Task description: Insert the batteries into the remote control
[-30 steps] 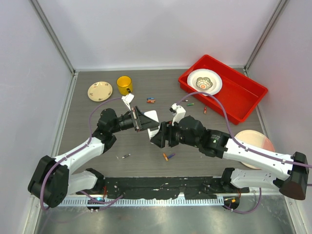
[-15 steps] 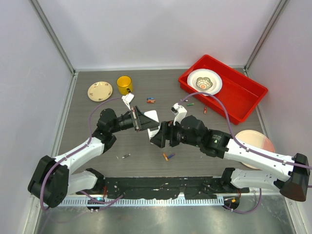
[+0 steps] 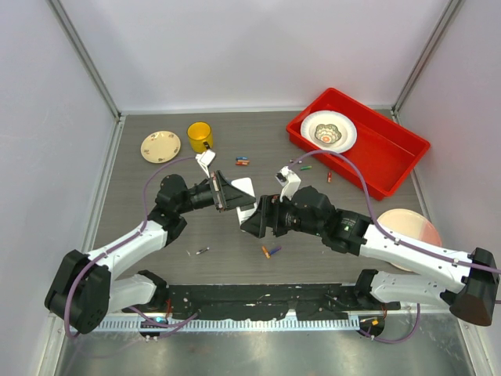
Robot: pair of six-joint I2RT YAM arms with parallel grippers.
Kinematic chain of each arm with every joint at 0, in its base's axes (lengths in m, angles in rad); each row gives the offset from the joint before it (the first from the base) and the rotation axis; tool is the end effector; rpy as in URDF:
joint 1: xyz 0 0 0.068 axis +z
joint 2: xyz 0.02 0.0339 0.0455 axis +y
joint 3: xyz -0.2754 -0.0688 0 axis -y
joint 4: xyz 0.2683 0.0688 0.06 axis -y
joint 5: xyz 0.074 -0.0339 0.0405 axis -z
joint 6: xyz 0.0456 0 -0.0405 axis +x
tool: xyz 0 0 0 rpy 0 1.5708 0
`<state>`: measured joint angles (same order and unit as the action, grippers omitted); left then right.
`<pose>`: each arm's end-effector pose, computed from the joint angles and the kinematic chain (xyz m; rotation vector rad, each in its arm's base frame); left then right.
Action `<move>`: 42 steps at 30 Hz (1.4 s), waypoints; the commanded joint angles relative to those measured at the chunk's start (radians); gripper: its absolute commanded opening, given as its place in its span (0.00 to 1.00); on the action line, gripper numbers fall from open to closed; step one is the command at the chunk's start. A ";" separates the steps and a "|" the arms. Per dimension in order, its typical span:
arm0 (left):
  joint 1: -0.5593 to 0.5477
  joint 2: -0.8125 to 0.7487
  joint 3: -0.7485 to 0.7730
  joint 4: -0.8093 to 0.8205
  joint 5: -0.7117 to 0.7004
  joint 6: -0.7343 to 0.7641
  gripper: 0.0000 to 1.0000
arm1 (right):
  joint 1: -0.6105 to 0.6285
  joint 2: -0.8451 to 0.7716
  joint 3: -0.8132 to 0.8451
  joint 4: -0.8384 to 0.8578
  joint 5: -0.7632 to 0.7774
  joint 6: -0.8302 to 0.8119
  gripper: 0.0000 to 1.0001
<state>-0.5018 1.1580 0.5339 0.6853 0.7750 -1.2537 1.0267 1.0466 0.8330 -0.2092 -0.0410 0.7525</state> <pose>0.2202 -0.1572 0.2642 0.0636 1.8997 -1.8808 0.1362 0.2287 0.3046 -0.3292 2.1729 1.1322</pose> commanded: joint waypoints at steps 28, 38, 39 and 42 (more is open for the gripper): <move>-0.027 0.057 -0.049 0.143 -0.094 -0.035 0.00 | -0.109 -0.072 -0.117 0.148 -0.140 0.113 0.83; -0.026 0.052 -0.043 0.154 -0.089 -0.042 0.00 | -0.151 -0.088 -0.172 0.203 -0.163 0.153 0.77; -0.026 0.052 -0.045 0.152 -0.089 -0.042 0.00 | -0.152 -0.085 -0.172 0.203 -0.168 0.156 0.77; -0.026 0.051 -0.045 0.152 -0.089 -0.042 0.00 | -0.154 -0.077 -0.167 0.245 -0.171 0.157 0.78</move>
<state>-0.5236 1.2217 0.4839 0.7677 0.6888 -1.2839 0.8791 0.9730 0.6590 -0.0521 -0.1905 0.8963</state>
